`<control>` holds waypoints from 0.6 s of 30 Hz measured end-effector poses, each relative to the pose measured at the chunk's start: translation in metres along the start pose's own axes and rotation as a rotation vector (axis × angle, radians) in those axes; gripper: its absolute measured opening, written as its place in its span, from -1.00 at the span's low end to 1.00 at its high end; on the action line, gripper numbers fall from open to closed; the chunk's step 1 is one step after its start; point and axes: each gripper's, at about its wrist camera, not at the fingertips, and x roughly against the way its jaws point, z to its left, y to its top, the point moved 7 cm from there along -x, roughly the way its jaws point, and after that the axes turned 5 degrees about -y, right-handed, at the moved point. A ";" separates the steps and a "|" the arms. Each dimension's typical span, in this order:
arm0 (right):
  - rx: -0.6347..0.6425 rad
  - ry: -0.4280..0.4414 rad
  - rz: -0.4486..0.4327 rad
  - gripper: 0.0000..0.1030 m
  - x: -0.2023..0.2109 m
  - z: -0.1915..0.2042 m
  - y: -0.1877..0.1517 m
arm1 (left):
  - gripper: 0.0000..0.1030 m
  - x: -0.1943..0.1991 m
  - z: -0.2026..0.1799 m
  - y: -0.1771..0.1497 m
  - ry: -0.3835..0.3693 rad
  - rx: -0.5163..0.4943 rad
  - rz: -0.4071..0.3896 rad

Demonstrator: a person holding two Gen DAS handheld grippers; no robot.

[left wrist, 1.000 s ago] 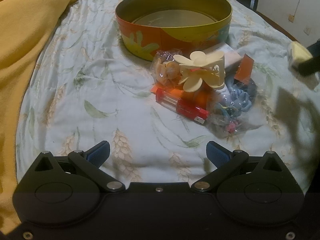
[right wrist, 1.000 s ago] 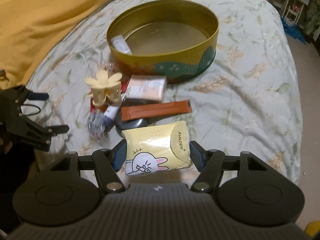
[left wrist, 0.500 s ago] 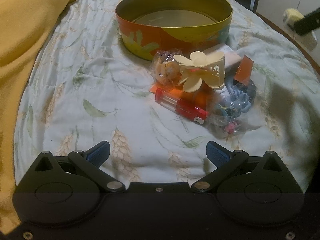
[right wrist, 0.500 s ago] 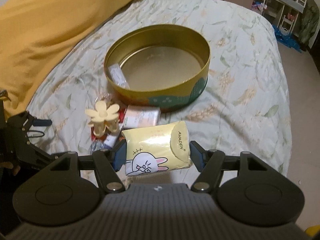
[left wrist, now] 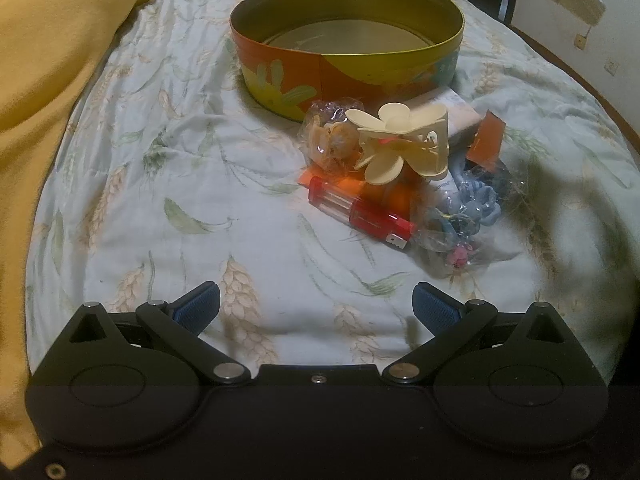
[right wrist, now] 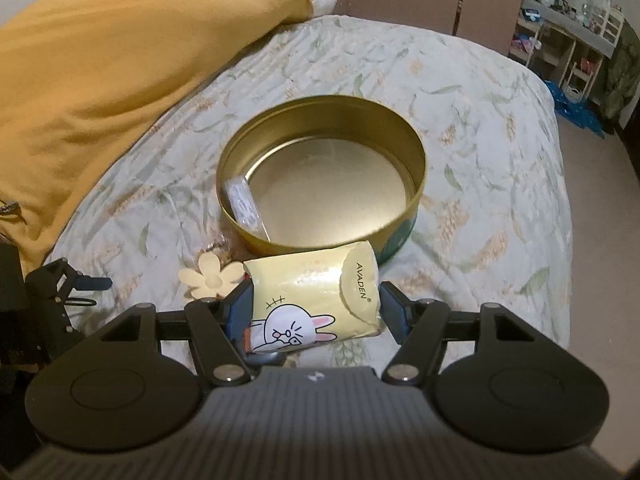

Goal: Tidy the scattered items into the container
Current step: 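Carry the tissue pack with the right gripper into the tin and release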

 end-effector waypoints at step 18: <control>0.023 0.040 -0.018 0.31 -0.024 0.022 0.059 | 0.99 -0.001 0.000 0.000 -0.010 0.008 -0.001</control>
